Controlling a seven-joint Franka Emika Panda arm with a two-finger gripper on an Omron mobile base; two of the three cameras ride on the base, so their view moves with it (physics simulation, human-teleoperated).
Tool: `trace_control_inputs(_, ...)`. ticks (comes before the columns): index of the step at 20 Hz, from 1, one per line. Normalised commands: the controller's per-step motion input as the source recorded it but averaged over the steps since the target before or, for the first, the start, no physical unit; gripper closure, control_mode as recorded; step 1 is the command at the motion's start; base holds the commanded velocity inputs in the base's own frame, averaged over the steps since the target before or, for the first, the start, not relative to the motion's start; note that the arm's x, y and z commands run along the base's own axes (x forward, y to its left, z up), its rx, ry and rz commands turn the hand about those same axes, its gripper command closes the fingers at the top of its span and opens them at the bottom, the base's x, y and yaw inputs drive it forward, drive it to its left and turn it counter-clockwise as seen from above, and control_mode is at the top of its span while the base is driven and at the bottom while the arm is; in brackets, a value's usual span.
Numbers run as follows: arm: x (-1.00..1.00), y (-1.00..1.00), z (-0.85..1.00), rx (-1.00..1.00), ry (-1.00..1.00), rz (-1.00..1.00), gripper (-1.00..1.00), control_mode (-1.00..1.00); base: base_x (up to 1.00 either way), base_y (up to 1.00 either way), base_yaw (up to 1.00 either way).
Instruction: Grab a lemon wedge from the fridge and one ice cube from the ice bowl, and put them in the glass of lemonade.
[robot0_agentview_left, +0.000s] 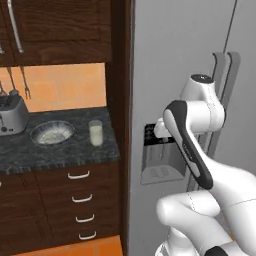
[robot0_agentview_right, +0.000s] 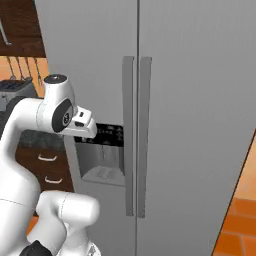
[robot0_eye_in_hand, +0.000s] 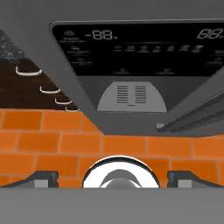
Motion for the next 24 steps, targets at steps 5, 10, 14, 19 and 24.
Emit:
trace_control_inputs(5,0.0,0.0,0.0,0.0,0.0,0.0,-1.0,1.0,0.44,1.0,-0.12)
trace_control_inputs(10,0.0,0.0,0.0,0.0,0.0,0.0,-1.0,1.0,0.71,0.85,-0.19)
trace_control_inputs(14,0.0,0.0,0.0,0.0,0.0,0.0,-1.0,1.0,0.14,0.72,-0.04)
trace_control_inputs(19,0.0,0.0,0.0,0.0,0.0,0.0,-1.0,1.0,0.71,0.16,-0.01)
trace_control_inputs(24,0.0,0.0,0.0,0.0,0.0,0.0,-1.0,1.0,0.6,0.35,-0.01)
